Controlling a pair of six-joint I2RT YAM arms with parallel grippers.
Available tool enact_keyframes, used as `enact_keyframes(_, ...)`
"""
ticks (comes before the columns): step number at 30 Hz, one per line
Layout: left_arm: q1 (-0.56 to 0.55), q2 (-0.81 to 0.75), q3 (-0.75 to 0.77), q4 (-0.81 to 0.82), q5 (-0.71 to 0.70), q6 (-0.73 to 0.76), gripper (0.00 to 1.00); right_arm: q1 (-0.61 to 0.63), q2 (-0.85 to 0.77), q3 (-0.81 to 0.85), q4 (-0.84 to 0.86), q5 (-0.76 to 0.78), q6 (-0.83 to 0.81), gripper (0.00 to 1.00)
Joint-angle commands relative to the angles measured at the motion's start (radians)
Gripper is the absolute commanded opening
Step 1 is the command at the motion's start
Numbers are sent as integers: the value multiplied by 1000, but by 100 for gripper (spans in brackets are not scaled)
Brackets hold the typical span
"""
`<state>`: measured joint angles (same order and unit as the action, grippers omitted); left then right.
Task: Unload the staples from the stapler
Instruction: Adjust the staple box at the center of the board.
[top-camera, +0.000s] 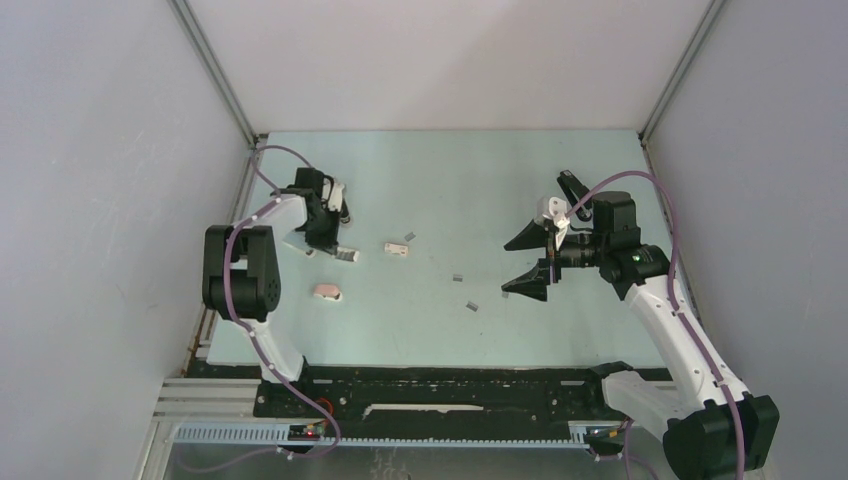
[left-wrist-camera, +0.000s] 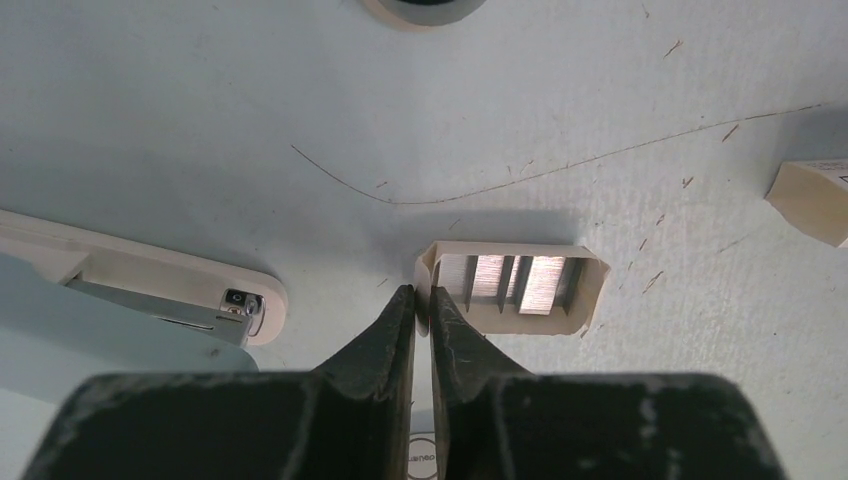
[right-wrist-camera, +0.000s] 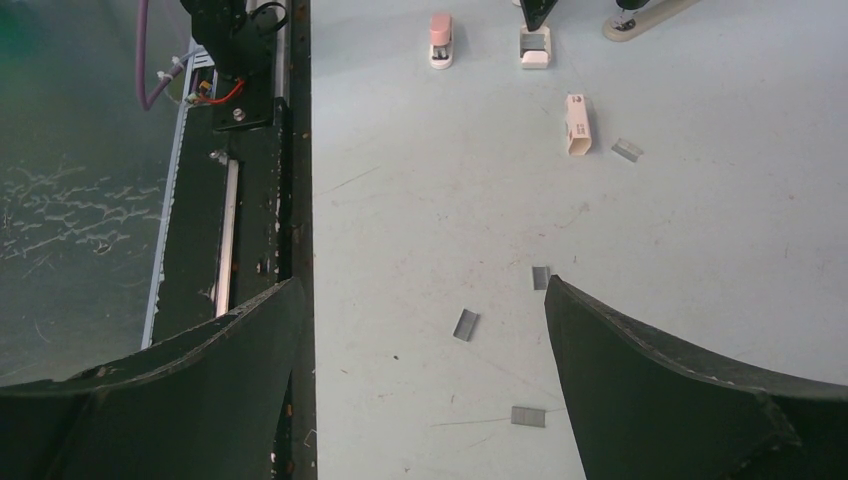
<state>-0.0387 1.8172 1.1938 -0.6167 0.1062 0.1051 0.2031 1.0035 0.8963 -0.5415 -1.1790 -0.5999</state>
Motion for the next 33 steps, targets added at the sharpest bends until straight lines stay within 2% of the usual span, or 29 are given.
enact_keyframes(1,-15,15,70,-23,-6,-6,14,-5,-12,4,15,-18,11,100)
enact_keyframes(2,-17,14,70,-24,-8,-7,13,-5,-13,4,17,-19,11,100)
enact_keyframes(4,-20,14,71,-29,-10,-10,3,-5,-13,4,17,-19,14,100)
enact_keyframes(5,-22,13,72,-31,-13,-13,1,-6,-13,5,18,-20,14,100)
enact_keyframes(14,-70,-37,36,-48,-9,-46,0,-17,-25,5,17,-30,17,100)
enact_keyframes(20,-131,-119,-18,-44,-50,-140,0,-18,-33,4,15,-36,17,100)
enact_keyframes(29,-279,-240,-121,-28,-103,-301,0,-16,-40,4,10,-39,10,100)
enact_keyframes(33,-372,-276,-144,-29,-181,-396,0,-14,-40,4,7,-38,6,100)
